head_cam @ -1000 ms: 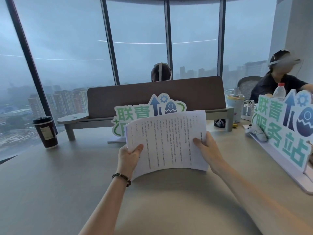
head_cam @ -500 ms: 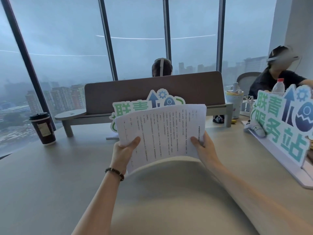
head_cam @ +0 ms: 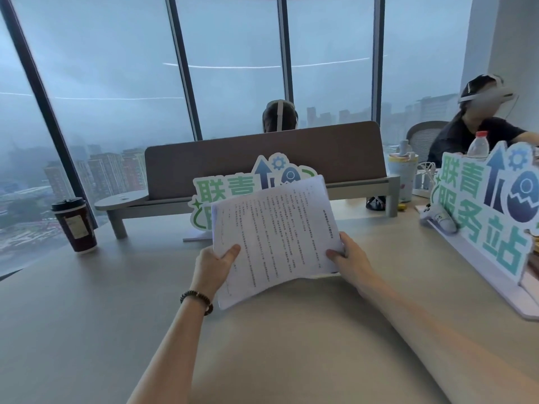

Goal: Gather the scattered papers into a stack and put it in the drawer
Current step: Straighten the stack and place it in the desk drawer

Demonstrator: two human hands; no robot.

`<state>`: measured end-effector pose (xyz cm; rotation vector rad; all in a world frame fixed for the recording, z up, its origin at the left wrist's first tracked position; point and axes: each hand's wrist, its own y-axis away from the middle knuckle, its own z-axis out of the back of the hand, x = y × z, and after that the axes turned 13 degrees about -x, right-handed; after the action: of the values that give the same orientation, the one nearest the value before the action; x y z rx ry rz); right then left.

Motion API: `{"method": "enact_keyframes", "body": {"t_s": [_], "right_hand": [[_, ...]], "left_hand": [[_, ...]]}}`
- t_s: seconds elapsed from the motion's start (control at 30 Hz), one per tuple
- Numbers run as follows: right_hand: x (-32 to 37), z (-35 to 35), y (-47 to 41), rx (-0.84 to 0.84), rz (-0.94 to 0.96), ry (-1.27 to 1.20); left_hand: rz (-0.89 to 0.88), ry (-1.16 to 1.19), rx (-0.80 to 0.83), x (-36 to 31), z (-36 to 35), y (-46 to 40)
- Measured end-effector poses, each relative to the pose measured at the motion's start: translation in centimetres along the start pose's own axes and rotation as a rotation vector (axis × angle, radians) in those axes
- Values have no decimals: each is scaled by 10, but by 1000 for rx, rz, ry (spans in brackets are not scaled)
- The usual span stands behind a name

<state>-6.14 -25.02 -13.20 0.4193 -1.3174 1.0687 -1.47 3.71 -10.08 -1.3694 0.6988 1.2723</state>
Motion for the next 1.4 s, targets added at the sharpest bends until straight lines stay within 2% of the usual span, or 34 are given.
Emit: {"method": "enact_keyframes", "body": {"t_s": [0.07, 0.17, 0.23, 0.33, 0.4, 0.57, 0.7, 0.8, 0.87, 1.0, 1.1, 1.2, 1.3, 1.4], "right_hand": [[5, 6, -2, -60, -59, -119], [11, 13, -5, -164, -366, -575], [13, 10, -4, -136, -563, -850], [16, -11, 8, -18, -643, -901], [23, -28, 20, -7, -630, -904], [26, -40, 25, -207, -540, -823], [31, -24, 18, -263, -424, -710], [37, -6, 13, -221, -352, -626], [40, 4, 10, -172, -340, -591], [48, 18, 10, -53, -325, -482], [51, 18, 13, 44, -274, -417], [56, 15, 19, 65, -199, -386], [61, 13, 25, 1, -88, -376], [73, 16, 32, -45, 0, -469]], "left_hand": [[95, 104, 9, -2, 0, 1], [266, 295, 29, -4, -7, 11], [346, 405, 25, -5, -18, 18], [423, 530, 2, -6, -40, 37], [436, 558, 10, -6, -54, 52], [390, 527, 100, -6, -64, 64], [405, 790, 205, -18, -57, 58], [457, 948, 220, -21, -38, 43], [505, 894, 259, -17, -25, 33], [530, 708, 509, -17, -11, 22], [474, 511, 638, -23, -7, 25], [352, 319, 594, -16, -9, 30], [249, 358, 422, -18, -18, 35], [51, 408, 272, -28, -24, 41]]}}
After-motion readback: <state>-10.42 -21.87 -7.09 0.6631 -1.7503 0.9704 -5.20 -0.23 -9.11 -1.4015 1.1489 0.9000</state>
